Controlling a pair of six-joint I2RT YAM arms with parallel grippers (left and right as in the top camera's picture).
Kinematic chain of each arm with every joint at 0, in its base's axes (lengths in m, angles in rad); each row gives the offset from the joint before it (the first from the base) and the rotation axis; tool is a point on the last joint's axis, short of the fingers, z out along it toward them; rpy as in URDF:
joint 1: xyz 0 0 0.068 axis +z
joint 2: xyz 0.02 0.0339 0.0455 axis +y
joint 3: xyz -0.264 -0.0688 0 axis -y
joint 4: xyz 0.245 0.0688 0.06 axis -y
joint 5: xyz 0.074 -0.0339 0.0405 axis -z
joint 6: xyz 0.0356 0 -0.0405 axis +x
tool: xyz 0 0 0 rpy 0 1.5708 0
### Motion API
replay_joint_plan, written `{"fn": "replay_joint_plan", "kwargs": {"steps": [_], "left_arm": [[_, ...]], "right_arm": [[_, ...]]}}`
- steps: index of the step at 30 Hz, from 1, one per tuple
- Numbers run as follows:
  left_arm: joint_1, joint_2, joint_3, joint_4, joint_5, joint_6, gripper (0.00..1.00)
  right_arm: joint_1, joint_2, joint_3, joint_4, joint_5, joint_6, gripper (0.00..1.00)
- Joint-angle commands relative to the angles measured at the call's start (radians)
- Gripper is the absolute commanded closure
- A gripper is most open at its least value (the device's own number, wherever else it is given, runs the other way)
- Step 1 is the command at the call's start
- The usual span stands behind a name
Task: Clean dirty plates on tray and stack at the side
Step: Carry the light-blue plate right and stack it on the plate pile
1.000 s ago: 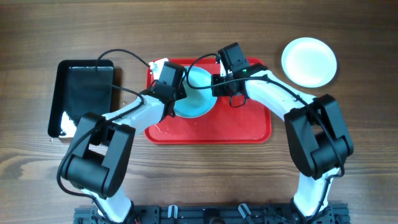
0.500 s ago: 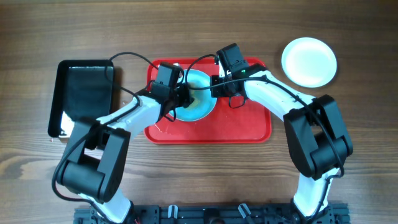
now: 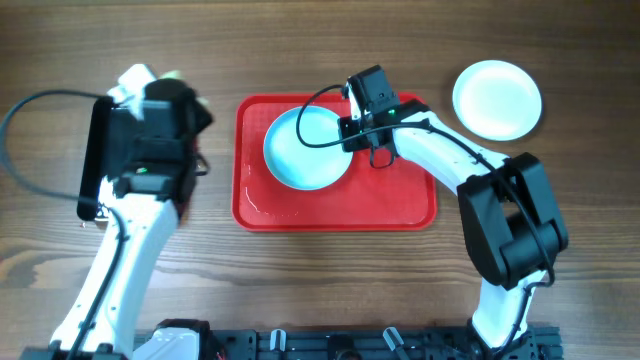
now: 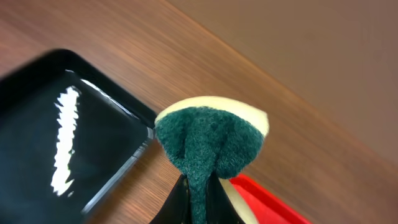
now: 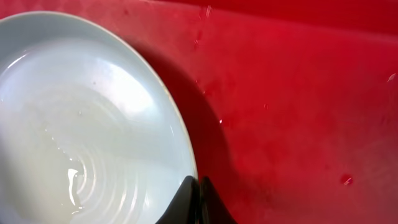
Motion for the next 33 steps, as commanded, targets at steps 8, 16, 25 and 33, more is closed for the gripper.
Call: {"fn": "replay_joint_plan", "kwargs": {"steps": [8, 16, 25, 33], "left_arm": [[0.421, 0.066, -0.007, -0.186, 0.065, -0.021, 0.96], [0.421, 0.318, -0.006, -0.054, 0.065, -0.020, 0.96], [0.421, 0.354, -0.006, -0.029, 0.065, -0.019, 0.40], [0.412, 0.063, 0.006, -0.025, 0.134, -0.020, 0.00]], "right_arm": [[0.291, -0.385, 0.043, 0.207, 0.712, -1.010, 0.96], [0.386, -0.385, 0.043, 0.390, 0.795, -1.282, 0.96], [0.075, -0.385, 0.042, 0.090, 0.457, -0.499, 0.68], [-0.134, -0.139, -0.006, 0.111, 0.129, -0.334, 0.55]]}}
